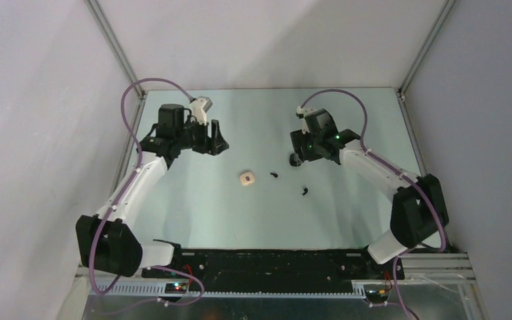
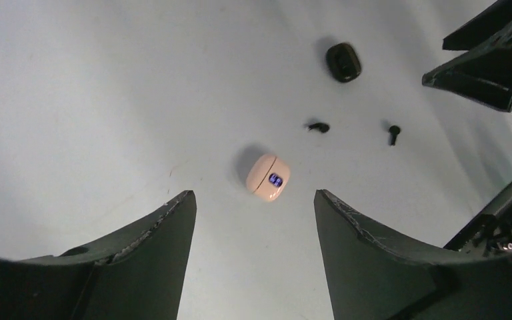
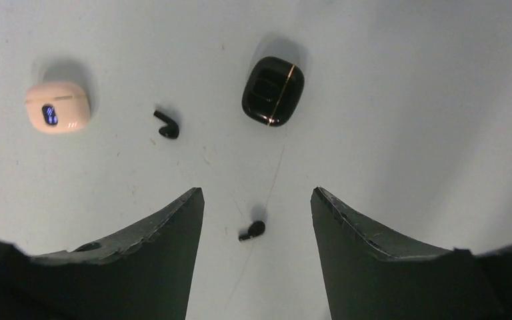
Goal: Insert the wireless bluetooth earbuds into the charging case
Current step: Close the charging case at the center of the board, then pick up the charging case at the center of the board.
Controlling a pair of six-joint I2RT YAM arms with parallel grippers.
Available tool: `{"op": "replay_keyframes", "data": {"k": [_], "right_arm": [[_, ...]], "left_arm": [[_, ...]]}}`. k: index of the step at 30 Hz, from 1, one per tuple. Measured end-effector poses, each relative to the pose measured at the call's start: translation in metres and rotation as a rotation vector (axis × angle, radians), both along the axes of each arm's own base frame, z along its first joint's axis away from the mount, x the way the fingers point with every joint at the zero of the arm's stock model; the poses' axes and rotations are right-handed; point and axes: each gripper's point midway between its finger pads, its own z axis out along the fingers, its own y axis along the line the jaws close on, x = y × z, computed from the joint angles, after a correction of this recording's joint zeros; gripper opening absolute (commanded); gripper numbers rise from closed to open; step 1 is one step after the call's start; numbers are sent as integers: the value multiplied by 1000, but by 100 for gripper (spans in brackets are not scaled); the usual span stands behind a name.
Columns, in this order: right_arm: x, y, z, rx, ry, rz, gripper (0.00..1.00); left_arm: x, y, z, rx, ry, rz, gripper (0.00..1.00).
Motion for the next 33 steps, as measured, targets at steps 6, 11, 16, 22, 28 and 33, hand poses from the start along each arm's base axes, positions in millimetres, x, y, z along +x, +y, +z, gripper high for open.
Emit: {"op": "replay_keyframes", "data": {"k": [6,11,16,22,28,33], "right_arm": [[18,17,-42,-26,81,-61,60],[35,28,-63,-53,111,-91,56],[42,30,-66,-64,105,-138,53],[47,26,-77,-91,115,-191,55],[47,23,-93,-117,150,-225,56],[52,23,-103,-127,175,-243,55]], "left_arm": [[-11,12,-19,26,104,77,74],[-27,18,-35,28,141,104,75],[-33,18,-30,12,122,113,75],[-35,13,-19,-9,93,99,75],[-36,10,-19,-19,100,90,75],[-36,9,-22,-18,109,88,74]]}}
